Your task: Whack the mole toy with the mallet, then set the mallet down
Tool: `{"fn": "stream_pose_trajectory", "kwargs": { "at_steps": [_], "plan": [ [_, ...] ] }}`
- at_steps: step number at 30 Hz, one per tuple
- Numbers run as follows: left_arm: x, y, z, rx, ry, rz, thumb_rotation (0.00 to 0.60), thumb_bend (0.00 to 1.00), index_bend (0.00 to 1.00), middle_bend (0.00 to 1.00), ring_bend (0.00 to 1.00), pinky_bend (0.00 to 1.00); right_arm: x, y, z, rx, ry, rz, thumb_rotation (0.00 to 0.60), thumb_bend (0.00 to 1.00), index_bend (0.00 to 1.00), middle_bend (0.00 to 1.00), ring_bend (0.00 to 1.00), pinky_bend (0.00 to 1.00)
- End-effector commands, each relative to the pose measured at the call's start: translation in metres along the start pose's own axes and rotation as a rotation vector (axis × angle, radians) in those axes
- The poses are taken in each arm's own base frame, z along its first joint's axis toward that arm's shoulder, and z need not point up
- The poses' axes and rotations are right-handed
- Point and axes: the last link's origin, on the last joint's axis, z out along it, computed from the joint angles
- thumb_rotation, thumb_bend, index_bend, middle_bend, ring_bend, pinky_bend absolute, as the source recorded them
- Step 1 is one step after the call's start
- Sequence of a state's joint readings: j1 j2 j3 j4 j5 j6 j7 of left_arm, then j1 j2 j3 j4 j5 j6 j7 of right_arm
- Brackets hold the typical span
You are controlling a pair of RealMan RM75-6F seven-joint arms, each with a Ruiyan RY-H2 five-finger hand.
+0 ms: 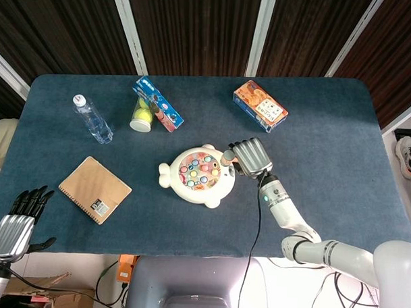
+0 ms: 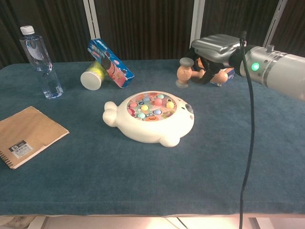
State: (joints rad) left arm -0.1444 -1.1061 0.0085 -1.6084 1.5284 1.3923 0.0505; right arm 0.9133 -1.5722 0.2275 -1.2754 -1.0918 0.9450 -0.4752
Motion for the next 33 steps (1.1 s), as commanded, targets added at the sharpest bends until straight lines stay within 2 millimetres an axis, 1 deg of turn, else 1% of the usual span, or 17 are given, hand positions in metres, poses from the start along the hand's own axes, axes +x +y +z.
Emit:
{"fn": "stream_pose_trajectory", "kwargs": {
  "at_steps": [1, 8, 22, 33],
  "plan": [
    [0.000, 0.000, 0.000, 0.000, 0.001, 0.000, 0.600, 0.08, 0.05, 0.00, 0.00, 0.05, 0.000, -0.002, 0.000, 0.003, 0.000, 0.002, 0.600, 0.53, 0.96, 0.76, 0.61, 0.62],
    [0.002, 0.000, -0.002, -0.003, 0.009, -0.005, 0.600, 0.08, 0.05, 0.00, 0.00, 0.05, 0.000, -0.013, 0.006, 0.005, 0.016, 0.005, 0.600, 0.53, 0.96, 0.76, 0.61, 0.62],
    [0.005, -0.004, -0.003, 0.008, 0.018, -0.010, 0.600, 0.08, 0.05, 0.00, 0.00, 0.05, -0.013, -0.049, 0.027, 0.028, 0.010, -0.017, 0.600, 0.53, 0.96, 0.76, 0.61, 0.62],
    [0.007, -0.006, -0.004, 0.013, 0.023, -0.017, 0.600, 0.08, 0.05, 0.00, 0.00, 0.05, -0.023, -0.052, 0.033, 0.022, -0.010, -0.054, 0.600, 0.53, 0.96, 0.76, 0.61, 0.62]
  ]
}}
